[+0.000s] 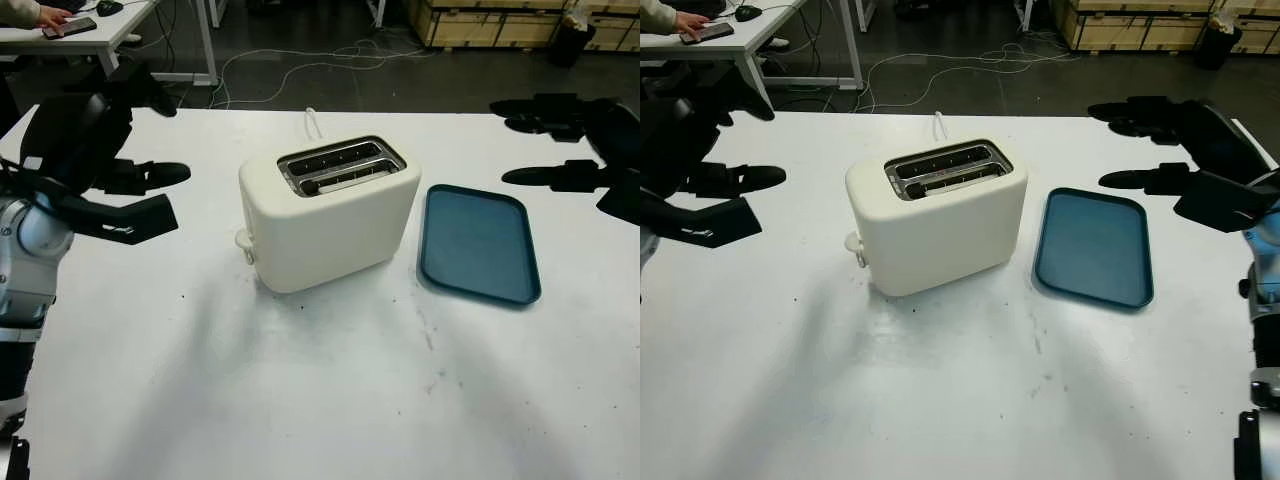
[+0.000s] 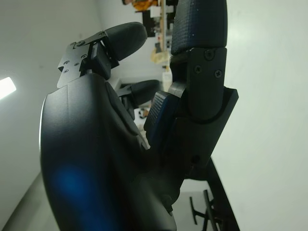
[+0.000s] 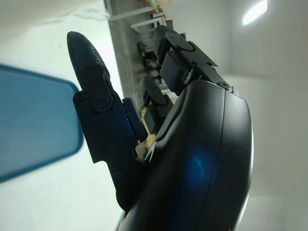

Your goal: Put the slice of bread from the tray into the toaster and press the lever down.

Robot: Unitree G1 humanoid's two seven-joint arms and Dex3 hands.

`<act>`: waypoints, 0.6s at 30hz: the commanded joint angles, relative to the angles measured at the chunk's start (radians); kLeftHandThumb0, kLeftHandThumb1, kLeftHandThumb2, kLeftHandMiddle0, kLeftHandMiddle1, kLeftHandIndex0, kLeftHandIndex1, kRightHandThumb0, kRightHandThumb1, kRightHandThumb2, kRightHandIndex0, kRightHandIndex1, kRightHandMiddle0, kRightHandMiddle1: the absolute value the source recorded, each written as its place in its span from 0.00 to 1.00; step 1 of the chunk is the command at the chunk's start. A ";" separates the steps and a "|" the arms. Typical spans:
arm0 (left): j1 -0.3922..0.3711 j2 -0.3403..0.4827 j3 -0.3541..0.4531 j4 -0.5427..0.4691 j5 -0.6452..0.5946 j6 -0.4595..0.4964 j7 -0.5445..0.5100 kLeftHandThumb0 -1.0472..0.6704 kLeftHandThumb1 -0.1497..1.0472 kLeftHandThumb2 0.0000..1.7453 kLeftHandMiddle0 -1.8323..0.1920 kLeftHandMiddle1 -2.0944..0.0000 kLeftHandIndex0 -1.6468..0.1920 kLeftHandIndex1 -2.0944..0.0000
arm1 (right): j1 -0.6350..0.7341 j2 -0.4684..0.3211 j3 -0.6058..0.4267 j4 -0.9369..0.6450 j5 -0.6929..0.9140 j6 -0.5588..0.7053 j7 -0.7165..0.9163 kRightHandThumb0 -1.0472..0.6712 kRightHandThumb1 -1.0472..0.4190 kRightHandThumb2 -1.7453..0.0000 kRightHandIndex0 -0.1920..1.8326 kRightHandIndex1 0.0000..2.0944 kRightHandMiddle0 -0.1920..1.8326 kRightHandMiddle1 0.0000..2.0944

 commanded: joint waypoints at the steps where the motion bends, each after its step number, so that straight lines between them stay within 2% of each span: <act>1: -0.025 0.001 -0.027 0.024 0.026 -0.008 -0.004 0.00 0.89 0.15 0.91 0.17 0.90 0.28 | -0.023 -0.021 0.017 0.008 -0.025 -0.028 -0.013 0.23 0.19 0.99 0.36 0.00 0.36 0.00; 10: -0.029 0.039 -0.058 0.041 0.051 0.015 -0.088 0.00 0.85 0.11 0.89 0.17 0.89 0.23 | -0.014 -0.013 0.046 -0.044 -0.028 0.007 0.012 0.21 0.17 1.00 0.37 0.00 0.36 0.00; 14: -0.017 0.037 -0.053 0.023 0.039 0.034 -0.119 0.00 0.85 0.12 0.84 0.19 0.83 0.26 | 0.002 0.000 0.050 -0.063 -0.016 0.025 0.012 0.22 0.19 1.00 0.37 0.00 0.36 0.00; 18: -0.004 0.028 -0.061 0.037 0.038 0.003 -0.100 0.00 0.85 0.14 0.82 0.18 0.82 0.25 | 0.028 0.007 0.054 -0.082 -0.022 0.016 0.000 0.24 0.19 1.00 0.38 0.01 0.37 0.00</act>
